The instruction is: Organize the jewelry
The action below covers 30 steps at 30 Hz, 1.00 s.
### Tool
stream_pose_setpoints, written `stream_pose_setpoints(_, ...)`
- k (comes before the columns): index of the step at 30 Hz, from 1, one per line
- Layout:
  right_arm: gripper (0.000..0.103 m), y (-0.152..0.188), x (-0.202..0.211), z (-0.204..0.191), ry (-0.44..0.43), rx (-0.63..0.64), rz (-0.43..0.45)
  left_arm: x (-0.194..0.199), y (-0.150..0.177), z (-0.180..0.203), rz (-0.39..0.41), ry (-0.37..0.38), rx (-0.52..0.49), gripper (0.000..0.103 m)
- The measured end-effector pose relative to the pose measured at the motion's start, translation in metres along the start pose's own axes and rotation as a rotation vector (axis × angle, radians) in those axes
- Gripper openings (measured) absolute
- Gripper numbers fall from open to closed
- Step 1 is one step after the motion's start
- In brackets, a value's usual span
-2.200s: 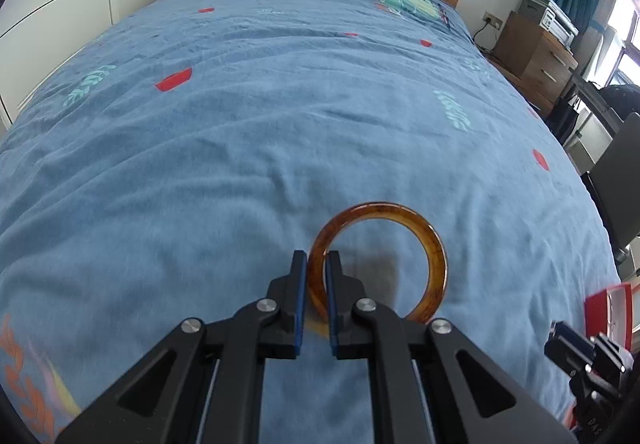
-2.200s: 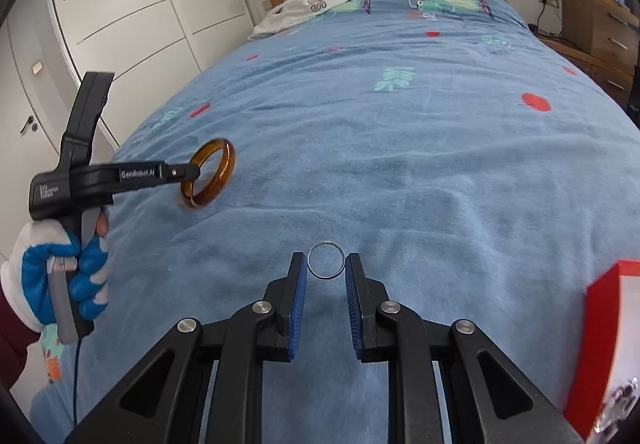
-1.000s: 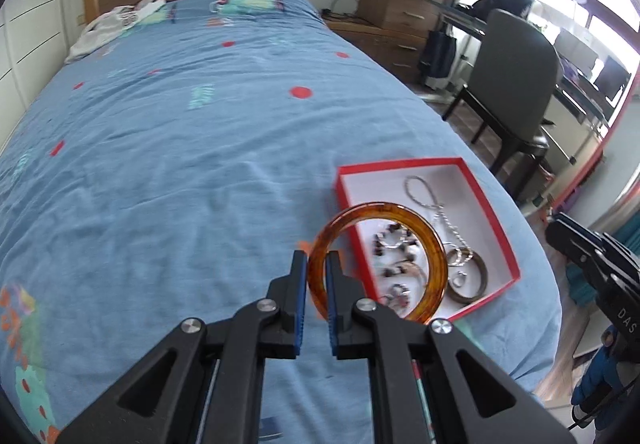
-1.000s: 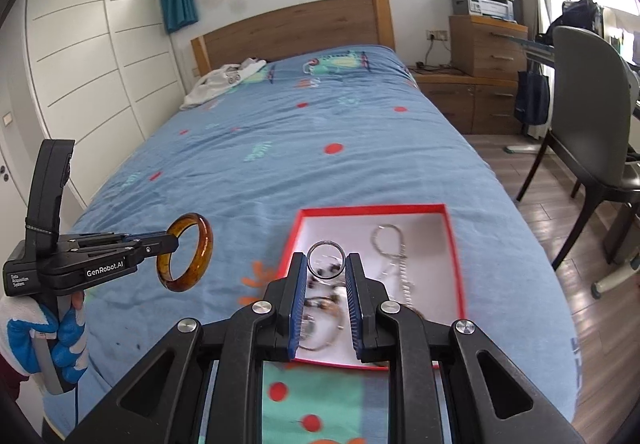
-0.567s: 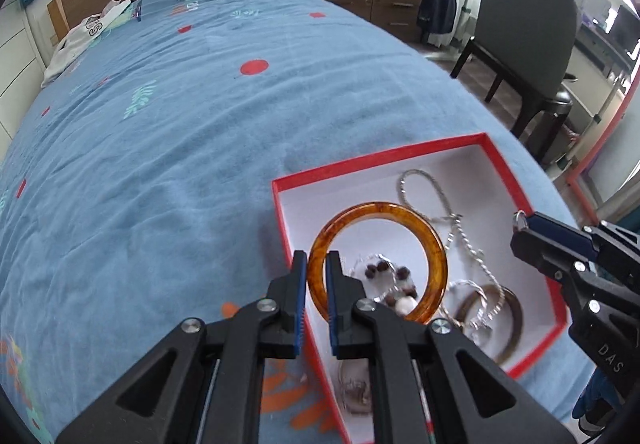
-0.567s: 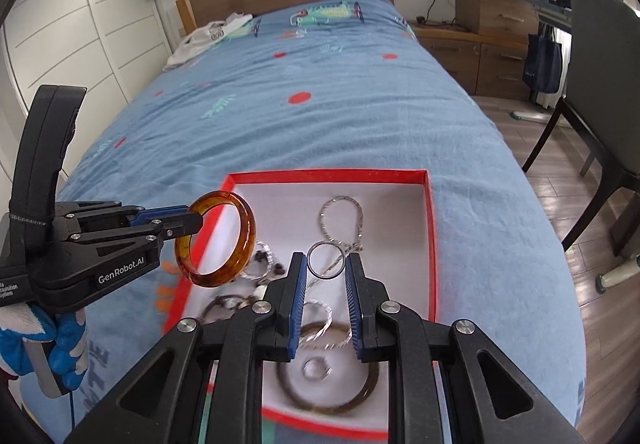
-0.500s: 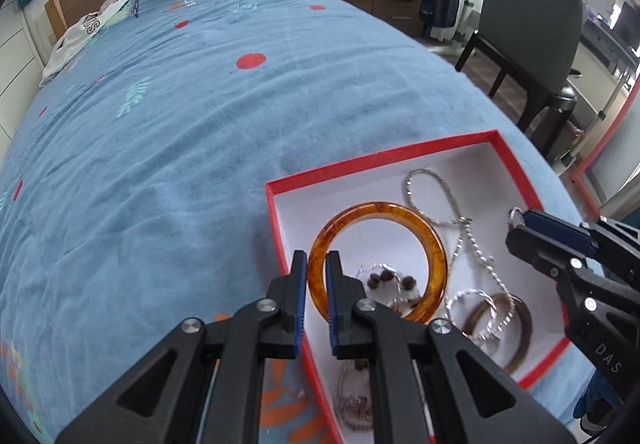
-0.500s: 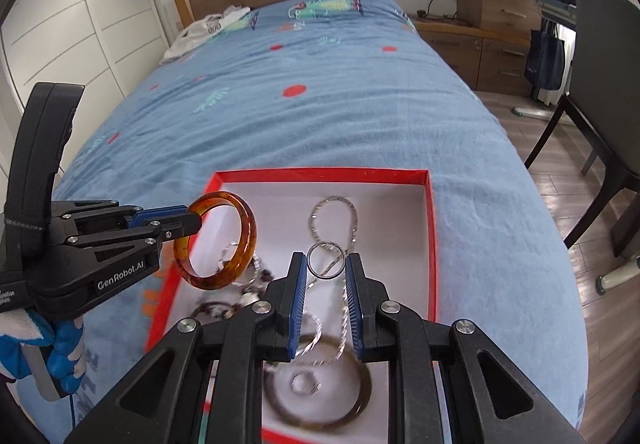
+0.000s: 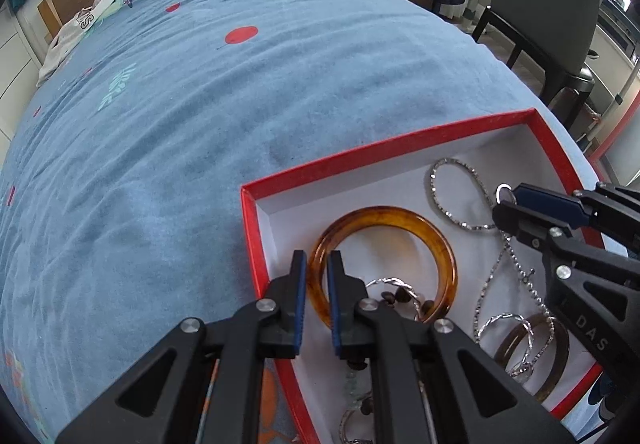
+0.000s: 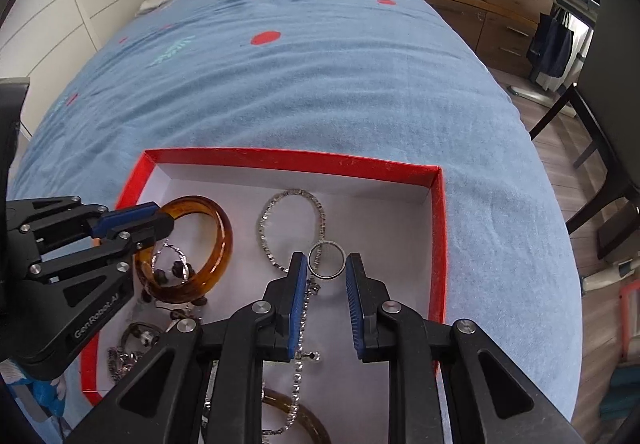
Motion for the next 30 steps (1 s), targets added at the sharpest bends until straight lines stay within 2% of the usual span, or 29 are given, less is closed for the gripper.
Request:
stream_pose_setpoints(4,0.024,0.003,0.002,-0.001,0.022,0.022,-0.008,0.003,0.000,-0.002,0.001,0.022,0.016,0.010)
stream_pose_setpoints(6,0.035,0.004,0.007,-0.001,0.025,0.018,-0.002,0.006,0.001,-0.004,-0.003,0.046,0.031,0.011)
stream_pose_setpoints(9,0.036,0.007,0.019,0.004,0.027,-0.005,0.016,0.014,0.003,-0.002,0.008,0.067,0.029,0.017)
stream_pose_setpoints(11,0.036,0.010,0.032,0.007,0.026,-0.018,0.037,0.027,0.005,-0.001,0.032,0.081,0.028,0.028)
stream_pose_setpoints(13,0.037,0.013,0.047,0.007,0.024,-0.031,0.059,0.040,0.008,-0.002,0.052,0.094,0.036,0.031)
stream_pose_setpoints(15,0.047,0.019,0.064,0.004,0.019,-0.046,0.087,0.056,0.012,-0.003,0.071,0.109,0.045,0.032)
stream_pose_setpoints(17,0.055,0.026,0.082,-0.001,0.017,-0.054,0.114,0.074,0.020,-0.006,0.093,0.111,0.052,0.033)
stream_pose_setpoints(22,0.057,0.043,0.118,-0.028,-0.002,-0.060,0.160,0.120,0.053,-0.019,0.152,0.096,0.094,0.039)
stream_pose_setpoints(24,0.064,0.053,0.132,-0.043,-0.010,-0.049,0.173,0.134,0.068,-0.026,0.174,0.077,0.098,0.041)
stream_pose_setpoints(30,0.072,0.078,0.166,-0.087,-0.037,-0.012,0.204,0.182,0.117,-0.054,0.229,0.020,0.130,0.046)
Point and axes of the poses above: each gripper's, at about its wrist camera, not at the fingertips, and x roughly against the way its jaws point, z to its right, y to its underside, the point moved 4 cm from there along -x, roughly the way its jaws point
